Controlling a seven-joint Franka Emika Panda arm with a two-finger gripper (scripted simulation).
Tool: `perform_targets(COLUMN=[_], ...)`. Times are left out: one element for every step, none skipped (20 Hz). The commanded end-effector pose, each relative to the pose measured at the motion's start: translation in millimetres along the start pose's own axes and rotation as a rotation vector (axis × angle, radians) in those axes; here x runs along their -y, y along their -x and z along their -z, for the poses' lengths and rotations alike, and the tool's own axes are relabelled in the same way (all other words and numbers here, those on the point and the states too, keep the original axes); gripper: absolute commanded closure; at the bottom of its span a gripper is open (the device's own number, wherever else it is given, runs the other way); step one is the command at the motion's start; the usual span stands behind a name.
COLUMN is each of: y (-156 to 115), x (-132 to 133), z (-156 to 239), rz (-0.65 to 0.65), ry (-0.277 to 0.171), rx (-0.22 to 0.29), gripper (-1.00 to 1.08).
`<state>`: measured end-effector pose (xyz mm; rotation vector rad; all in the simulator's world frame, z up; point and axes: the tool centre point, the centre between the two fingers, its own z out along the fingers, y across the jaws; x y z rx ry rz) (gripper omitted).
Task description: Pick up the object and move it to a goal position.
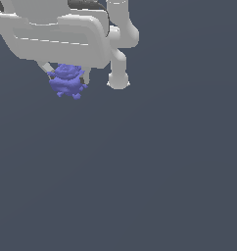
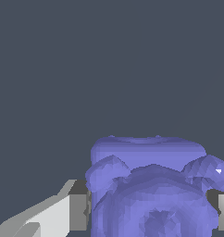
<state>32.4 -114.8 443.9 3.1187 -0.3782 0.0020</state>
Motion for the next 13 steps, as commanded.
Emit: perform_targets(y=[-1.3,-1.8,-2.3,-2.7,-3.1,-3.4,-3.8,-4.0,-4.2,-4.4,-4.5,-4.6,-4.6], x=[-2.4,-3.1,-3.7,-4.3,-4.8,-5.2,-5.5,-5.8,-6.0,-6.2,-6.3,-6.4,-6.4], z=[11.3,14.8,17.8,20.5,22.8,24.8,26.5,27.9,29.1,29.9,30.6,30.9,31.0], rz=[0.0,0.0,0.0,0.0,0.0,0.0,0.0,0.0,0.0,0.0,0.0,0.0,0.0], ry=[0.0,0.0,0.0,0.0,0.0,0.0,0.0,0.0,0.0,0.0,0.0,0.0,0.0], rx=[0.001,0.001,0.001,0.001,0.001,0.001,0.001,0.001,0.001,0.001,0.001,0.001,0.001], gripper=[1.08,1.08,1.08,1.08,1.08,1.08,1.08,1.08,1.08,1.08,1.08,1.08,1.08])
